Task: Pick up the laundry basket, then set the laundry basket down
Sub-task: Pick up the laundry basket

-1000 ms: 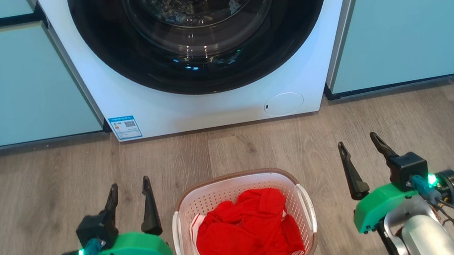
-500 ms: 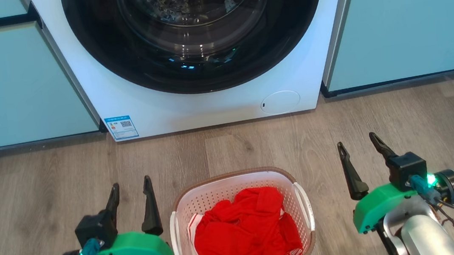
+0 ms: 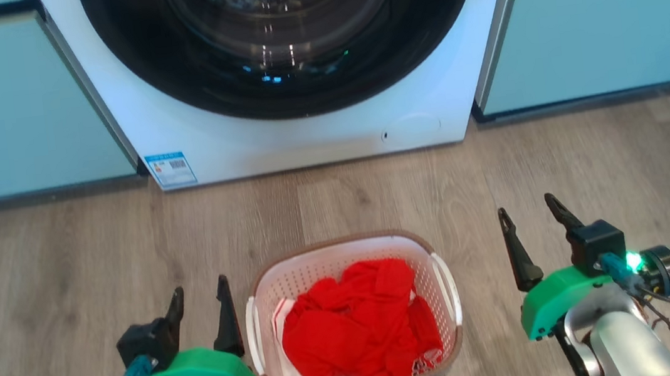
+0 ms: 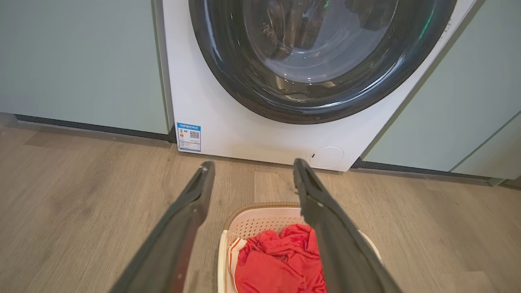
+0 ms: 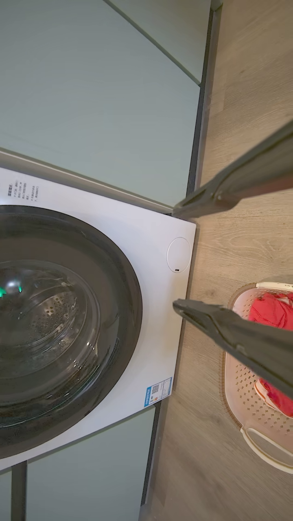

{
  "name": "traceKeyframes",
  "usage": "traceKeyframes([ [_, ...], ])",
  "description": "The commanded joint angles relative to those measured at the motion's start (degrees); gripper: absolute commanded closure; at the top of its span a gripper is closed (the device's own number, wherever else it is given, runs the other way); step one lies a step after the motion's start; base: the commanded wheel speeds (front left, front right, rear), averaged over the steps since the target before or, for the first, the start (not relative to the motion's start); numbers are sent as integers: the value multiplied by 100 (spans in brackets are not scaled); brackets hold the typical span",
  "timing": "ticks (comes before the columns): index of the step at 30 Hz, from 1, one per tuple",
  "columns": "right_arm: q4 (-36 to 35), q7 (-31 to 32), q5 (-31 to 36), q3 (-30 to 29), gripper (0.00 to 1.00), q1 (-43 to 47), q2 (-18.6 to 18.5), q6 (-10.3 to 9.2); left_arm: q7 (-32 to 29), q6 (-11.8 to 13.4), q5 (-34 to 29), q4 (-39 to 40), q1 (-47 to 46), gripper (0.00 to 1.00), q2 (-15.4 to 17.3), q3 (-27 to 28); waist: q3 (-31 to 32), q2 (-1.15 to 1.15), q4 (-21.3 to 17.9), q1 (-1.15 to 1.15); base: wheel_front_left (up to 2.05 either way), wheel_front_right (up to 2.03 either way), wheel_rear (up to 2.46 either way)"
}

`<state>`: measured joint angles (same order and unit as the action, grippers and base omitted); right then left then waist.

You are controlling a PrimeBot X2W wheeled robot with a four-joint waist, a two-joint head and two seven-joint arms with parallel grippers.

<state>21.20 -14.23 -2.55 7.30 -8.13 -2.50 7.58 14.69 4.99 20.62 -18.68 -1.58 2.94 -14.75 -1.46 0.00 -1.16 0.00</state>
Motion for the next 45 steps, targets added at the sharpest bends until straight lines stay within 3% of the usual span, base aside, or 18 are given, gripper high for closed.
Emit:
traceKeyframes([
  [1, -89, -77, 68, 122, 0, -336, -38, -9, 30, -18, 75, 62, -396, 0, -6, 109, -222, 0, -13, 0, 0, 0, 0],
  [7, 409, -77, 113, 97, 0, -750, -38, -9, 30, -78, 85, -400, -888, 0, -6, 24, -995, 0, -6, 0, 0, 0, 0],
  [17, 1123, -77, 41, -40, 0, -1605, -38, -9, 30, -427, -57, -1662, -1968, 0, -6, -99, -2279, 0, 44, 0, 0, 0, 0],
  [27, 2630, -77, 10, 361, 0, -2699, -38, -9, 30, -789, 170, -3304, -3163, 0, -6, -395, -3375, 0, 109, 0, 0, 0, 0],
  [34, 3645, -51, -731, 904, 0, -3350, -38, -9, 30, -982, 335, -4416, -3914, 0, -6, -761, -3849, 0, 173, 0, 0, 0, 0],
  [45, 4145, 745, -2282, 2036, 0, -3937, -38, -9, -429, -1235, 759, -5196, -4542, 0, -6, -1443, -4310, 0, 201, 0, 0, 0, 0],
])
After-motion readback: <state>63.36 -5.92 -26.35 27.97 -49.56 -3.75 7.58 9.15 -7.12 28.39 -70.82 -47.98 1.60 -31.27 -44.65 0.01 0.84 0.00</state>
